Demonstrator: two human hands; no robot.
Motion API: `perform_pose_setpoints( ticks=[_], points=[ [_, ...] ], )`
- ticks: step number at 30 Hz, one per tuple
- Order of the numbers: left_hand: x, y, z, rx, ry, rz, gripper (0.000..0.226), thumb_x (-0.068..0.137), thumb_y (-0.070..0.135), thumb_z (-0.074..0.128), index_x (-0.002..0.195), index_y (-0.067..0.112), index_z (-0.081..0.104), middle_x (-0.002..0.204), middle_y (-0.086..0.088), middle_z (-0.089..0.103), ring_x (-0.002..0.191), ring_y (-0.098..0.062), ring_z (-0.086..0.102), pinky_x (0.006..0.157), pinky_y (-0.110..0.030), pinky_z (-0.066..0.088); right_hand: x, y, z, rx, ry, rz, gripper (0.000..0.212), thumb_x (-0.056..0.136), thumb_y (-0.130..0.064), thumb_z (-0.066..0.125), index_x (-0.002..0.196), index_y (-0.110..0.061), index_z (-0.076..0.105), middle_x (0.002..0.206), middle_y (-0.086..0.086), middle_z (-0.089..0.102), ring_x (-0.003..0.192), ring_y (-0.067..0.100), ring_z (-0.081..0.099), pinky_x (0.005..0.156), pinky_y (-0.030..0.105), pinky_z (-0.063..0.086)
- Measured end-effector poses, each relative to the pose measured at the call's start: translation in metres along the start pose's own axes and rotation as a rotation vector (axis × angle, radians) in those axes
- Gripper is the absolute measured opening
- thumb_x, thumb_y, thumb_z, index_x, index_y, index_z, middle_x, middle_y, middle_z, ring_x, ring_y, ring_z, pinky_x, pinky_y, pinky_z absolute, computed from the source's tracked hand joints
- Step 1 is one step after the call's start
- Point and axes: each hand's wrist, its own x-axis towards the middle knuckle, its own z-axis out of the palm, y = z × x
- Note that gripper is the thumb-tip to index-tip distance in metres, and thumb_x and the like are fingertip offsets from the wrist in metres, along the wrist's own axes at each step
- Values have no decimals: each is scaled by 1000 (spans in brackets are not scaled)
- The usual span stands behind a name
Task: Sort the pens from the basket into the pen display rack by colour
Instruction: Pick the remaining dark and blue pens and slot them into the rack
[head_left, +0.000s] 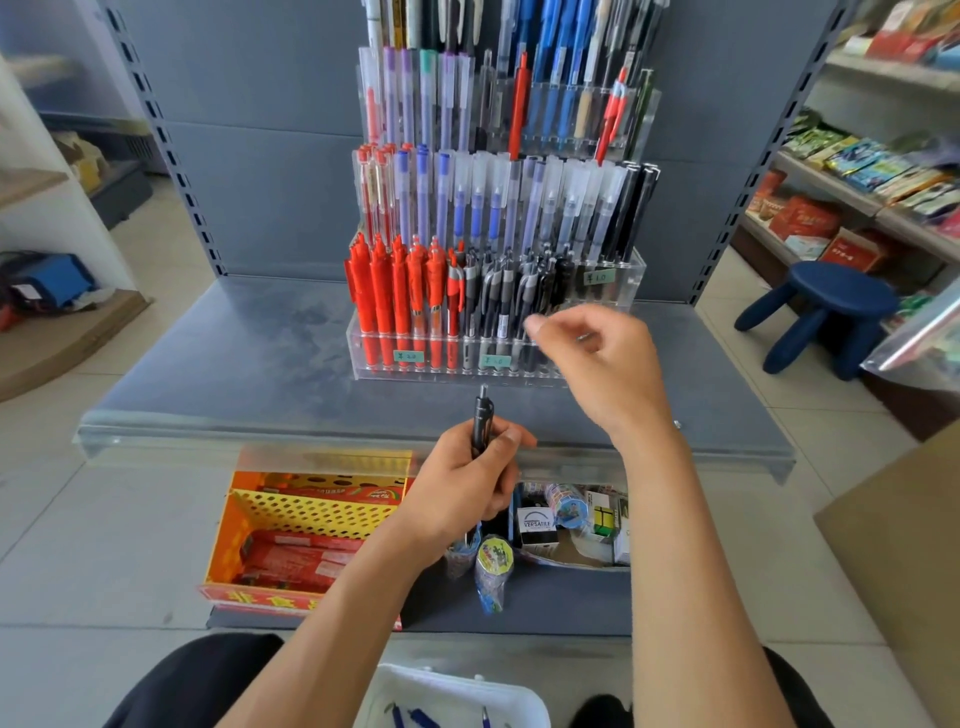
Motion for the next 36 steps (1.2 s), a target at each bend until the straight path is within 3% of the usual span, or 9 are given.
perform_pose_setpoints(
  ticks=[2, 4, 6, 8, 12, 18, 25, 30, 36],
  points=[
    [-1, 1, 2, -12, -3, -14, 28, 109, 22, 43, 101, 1, 60, 57, -4, 47, 44, -15, 34, 43, -24, 29, -7, -7, -2, -16, -352, 30, 23, 80, -51, 79, 87, -29, 78, 86, -14, 75, 82, 3, 68, 76, 25, 55],
    [-2, 3, 5, 6, -9, -21, 37, 109, 22, 42, 82, 0, 53, 51, -1, 46, 42, -13, 34, 43, -24, 27, -11, -6, 2, -83, -540, 57, 23, 75, -46, 85, 87, -29, 77, 80, -16, 74, 76, 2, 68, 72, 27, 56],
    [-4, 5, 7, 29, -11, -19, 39, 109, 20, 43, 74, 3, 48, 48, 1, 45, 41, -12, 34, 44, -24, 27, -12, -2, 7, -91, -549, 70, 19, 75, -38, 88, 85, -27, 75, 74, -17, 72, 70, -1, 65, 69, 25, 54],
    [-4, 4, 7, 19, -6, -11, 30, 107, 17, 46, 81, 3, 52, 53, 0, 48, 42, -13, 37, 43, -24, 28, -12, -1, 9, -6, -500, 87, 19, 77, -33, 87, 87, -24, 74, 75, -10, 73, 71, 5, 69, 71, 29, 57],
    [-3, 4, 6, 26, 17, -22, 30, 106, 26, 49, 96, 1, 62, 61, -2, 52, 47, -14, 43, 44, -22, 35, -8, -3, 3, 123, -325, 50, 17, 83, -33, 81, 92, -22, 71, 87, -2, 76, 85, 17, 73, 89, 42, 59],
    [-2, 4, 8, -8, 37, -47, 39, 108, 30, 44, 88, 1, 61, 61, -5, 51, 46, -14, 41, 44, -20, 35, -13, -3, 1, 24, -511, 99, 15, 91, -23, 74, 104, -24, 67, 86, -6, 78, 89, 10, 74, 100, 44, 53],
    [2, 2, 8, 28, 20, -14, 36, 107, 28, 47, 88, 3, 64, 60, -2, 59, 51, -16, 49, 48, -24, 38, -5, -9, -5, 274, -91, -10, 8, 98, -12, 62, 106, -13, 60, 91, 2, 76, 80, 14, 76, 71, 27, 55],
    [2, 1, 7, 58, 10, -1, 33, 107, 27, 48, 88, 6, 66, 61, -1, 60, 53, -16, 50, 50, -23, 40, 5, -6, -12, 206, 282, -220, 9, 98, -12, 61, 106, -14, 57, 92, -1, 71, 80, 8, 73, 74, 22, 56],
    [3, 0, 6, 74, 9, 3, 34, 107, 27, 47, 92, 4, 67, 62, -1, 61, 54, -17, 51, 50, -23, 41, 13, 5, -10, 91, 379, -256, 10, 98, -16, 61, 108, -14, 58, 95, -2, 70, 80, 2, 70, 72, 20, 55]
  ],
)
